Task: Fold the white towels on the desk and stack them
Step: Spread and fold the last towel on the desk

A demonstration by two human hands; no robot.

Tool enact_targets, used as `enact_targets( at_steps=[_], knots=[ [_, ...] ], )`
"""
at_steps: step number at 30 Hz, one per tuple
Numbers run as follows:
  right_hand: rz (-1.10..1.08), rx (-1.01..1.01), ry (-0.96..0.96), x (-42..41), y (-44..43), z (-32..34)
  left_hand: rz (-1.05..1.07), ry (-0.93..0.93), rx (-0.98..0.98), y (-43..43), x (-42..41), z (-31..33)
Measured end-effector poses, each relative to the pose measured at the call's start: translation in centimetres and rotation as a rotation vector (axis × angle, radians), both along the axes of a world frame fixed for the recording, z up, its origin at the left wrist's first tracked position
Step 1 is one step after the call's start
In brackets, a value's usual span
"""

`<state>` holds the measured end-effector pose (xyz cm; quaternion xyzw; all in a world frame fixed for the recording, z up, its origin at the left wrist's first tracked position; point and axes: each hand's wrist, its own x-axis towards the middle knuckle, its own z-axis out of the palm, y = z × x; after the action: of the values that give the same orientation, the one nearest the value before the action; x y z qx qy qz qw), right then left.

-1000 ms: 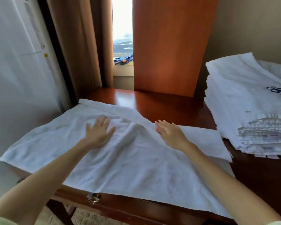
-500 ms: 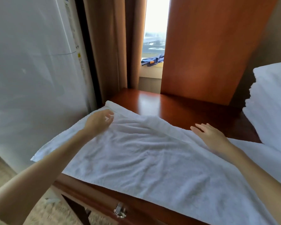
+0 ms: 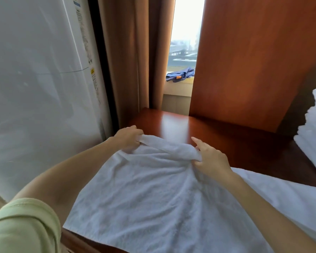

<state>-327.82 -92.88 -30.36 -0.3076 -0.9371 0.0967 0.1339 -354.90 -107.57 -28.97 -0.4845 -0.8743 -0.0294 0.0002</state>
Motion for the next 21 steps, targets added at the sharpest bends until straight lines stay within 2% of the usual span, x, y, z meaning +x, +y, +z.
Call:
enact_targets(
  at_steps=[3, 7, 11, 14, 15, 16, 18, 21],
  knots=[
    [-0.029, 0.018, 0.014, -0.5, 0.4, 0.7, 0.099, 0.230, 0.101, -0.5, -0.7, 0.9],
    [-0.045, 0.187, 0.043, -0.2, 0.4, 1.3, 0.093, 0.349, 0.290, -2.2, -1.6, 2.4],
    [0.045, 0.257, 0.071, 1.4, -1.1, 1.3, -0.078, 0.504, 0.285, -5.5, -0.9, 2.8],
    [0.202, 0.323, 0.240, 3.4, -2.3, 0.1, -0.277, 0.574, 0.322, -9.0, 0.7, 1.7],
    [0.253, 0.324, 0.268, 3.9, -2.6, -0.6, -0.334, 0.581, 0.277, -10.1, 1.0, 1.0],
    [0.294, 0.298, 0.251, 4.4, -2.9, -1.4, -0.371, 0.543, 0.192, -11.2, 1.4, 0.0],
    [0.326, 0.180, 0.178, 4.9, -3.1, -2.7, -0.313, 0.330, 0.026, -12.8, 1.8, -2.2],
    [0.288, 0.010, 0.158, 5.2, -2.4, -3.5, -0.124, 0.098, -0.016, -13.7, 1.4, -3.6]
  ],
)
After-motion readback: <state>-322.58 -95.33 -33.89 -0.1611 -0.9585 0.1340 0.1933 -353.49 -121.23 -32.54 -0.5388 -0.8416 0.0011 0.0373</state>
